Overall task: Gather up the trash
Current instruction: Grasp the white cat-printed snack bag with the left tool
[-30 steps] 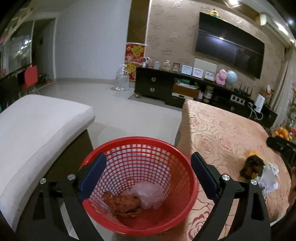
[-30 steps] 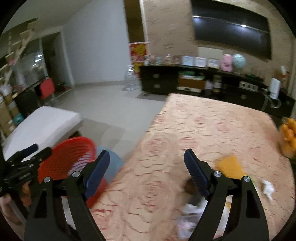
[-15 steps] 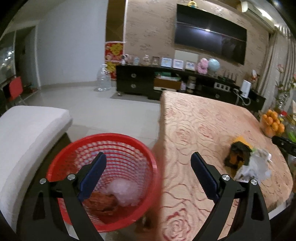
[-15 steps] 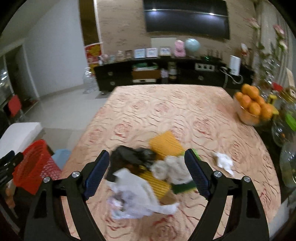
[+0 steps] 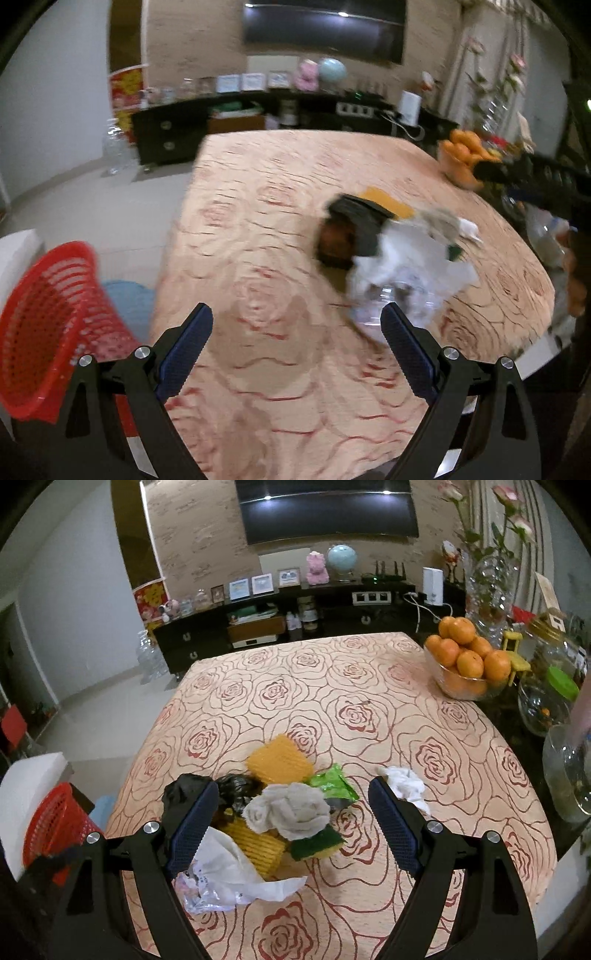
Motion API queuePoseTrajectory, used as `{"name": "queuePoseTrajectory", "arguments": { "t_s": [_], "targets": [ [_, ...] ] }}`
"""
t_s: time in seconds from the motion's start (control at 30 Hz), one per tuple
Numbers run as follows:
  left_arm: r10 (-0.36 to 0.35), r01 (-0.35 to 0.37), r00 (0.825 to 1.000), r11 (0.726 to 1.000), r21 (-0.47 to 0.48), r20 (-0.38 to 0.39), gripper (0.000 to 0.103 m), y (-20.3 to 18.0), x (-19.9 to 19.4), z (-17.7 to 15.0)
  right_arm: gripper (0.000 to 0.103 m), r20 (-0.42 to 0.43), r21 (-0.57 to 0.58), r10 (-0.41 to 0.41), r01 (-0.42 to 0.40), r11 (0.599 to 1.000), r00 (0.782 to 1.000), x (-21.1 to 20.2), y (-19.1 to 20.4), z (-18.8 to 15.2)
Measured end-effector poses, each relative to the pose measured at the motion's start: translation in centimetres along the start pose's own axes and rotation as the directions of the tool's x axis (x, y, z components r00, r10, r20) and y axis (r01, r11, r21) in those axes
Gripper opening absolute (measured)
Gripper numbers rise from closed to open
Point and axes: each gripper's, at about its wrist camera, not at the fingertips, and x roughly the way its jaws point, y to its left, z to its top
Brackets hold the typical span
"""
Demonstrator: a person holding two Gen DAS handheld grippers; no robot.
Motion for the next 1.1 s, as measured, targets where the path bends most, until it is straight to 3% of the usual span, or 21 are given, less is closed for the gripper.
{"name": "queuePoseTrajectory", "arguments": {
  "t_s": [0.23, 0.5, 0.63, 0.73, 0.87, 1.1],
  "targets": [
    [-0.113, 0.112, 0.993, 0.994, -0.014, -0.042, 0.089, -3.7, 3.1, 1.5, 0.080, -0.013, 0.036, -0.005, 0.005, 0.999, 1.000, 0.1, -1.4, -0.1],
    [-0.169, 0.170, 0.978, 0.985, -0.003, -0.122, 0.089, -5.9, 7.0, 1.3, 0.080, -0.022, 0.046, -0.006, 0.008, 0.999, 1.000, 0.4, -1.8, -0.1],
    [-0.170, 0.170, 0.977, 0.985, -0.010, -0.127, 0.088, -5.7, 8.2, 0.6, 0.080, -0.027, 0.045, -0.010, 0.012, 0.999, 1.000, 0.5, -1.9, -0.2],
    [-0.195, 0.189, 0.971, 0.981, -0.055, -0.139, 0.074, -4.9, 9.0, 0.3, 0.080, -0.034, 0.044, -0.015, 0.016, 0.999, 0.999, 0.7, -2.0, -0.3],
    [-0.214, 0.204, 0.968, 0.975, -0.085, -0.128, 0.064, -4.0, 8.9, 0.0, 0.080, -0.042, 0.052, -0.018, 0.020, 0.998, 0.999, 0.9, -2.3, -0.3],
    [-0.190, 0.178, 0.976, 0.978, -0.109, -0.108, 0.063, -1.9, 7.1, -0.5, 0.080, -0.057, 0.078, 0.000, 0.005, 0.997, 0.998, 1.6, -2.8, -0.4]
  ]
}}
